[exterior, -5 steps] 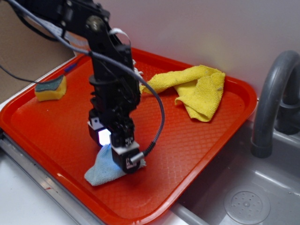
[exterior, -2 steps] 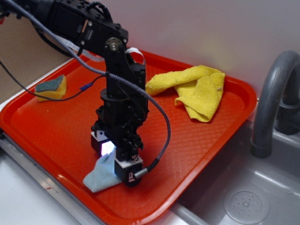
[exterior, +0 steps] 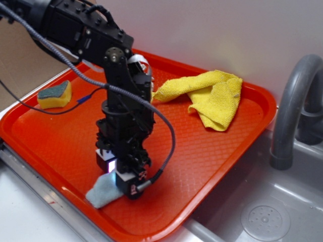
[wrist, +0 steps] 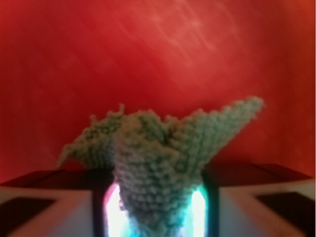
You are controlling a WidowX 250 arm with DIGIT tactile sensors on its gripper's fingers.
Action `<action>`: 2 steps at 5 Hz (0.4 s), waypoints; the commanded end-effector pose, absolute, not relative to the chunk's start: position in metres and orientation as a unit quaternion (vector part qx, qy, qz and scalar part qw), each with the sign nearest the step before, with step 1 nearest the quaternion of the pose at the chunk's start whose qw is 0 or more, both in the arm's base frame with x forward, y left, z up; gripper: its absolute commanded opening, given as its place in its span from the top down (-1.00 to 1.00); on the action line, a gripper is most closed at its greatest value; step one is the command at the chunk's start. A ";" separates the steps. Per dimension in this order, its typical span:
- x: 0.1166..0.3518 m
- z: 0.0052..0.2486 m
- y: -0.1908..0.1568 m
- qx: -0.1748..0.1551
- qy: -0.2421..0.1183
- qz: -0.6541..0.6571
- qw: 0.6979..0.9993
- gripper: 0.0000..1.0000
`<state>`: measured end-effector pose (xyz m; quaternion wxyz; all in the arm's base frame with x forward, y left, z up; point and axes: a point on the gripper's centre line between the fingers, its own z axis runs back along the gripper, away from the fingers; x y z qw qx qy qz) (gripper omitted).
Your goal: Grab the blue cloth.
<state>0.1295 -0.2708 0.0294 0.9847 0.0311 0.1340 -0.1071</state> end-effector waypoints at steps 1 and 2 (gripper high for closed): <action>0.157 0.107 -0.204 0.020 0.069 -0.025 0.997 1.00; 0.173 0.138 -0.152 -0.025 0.044 -0.043 0.998 1.00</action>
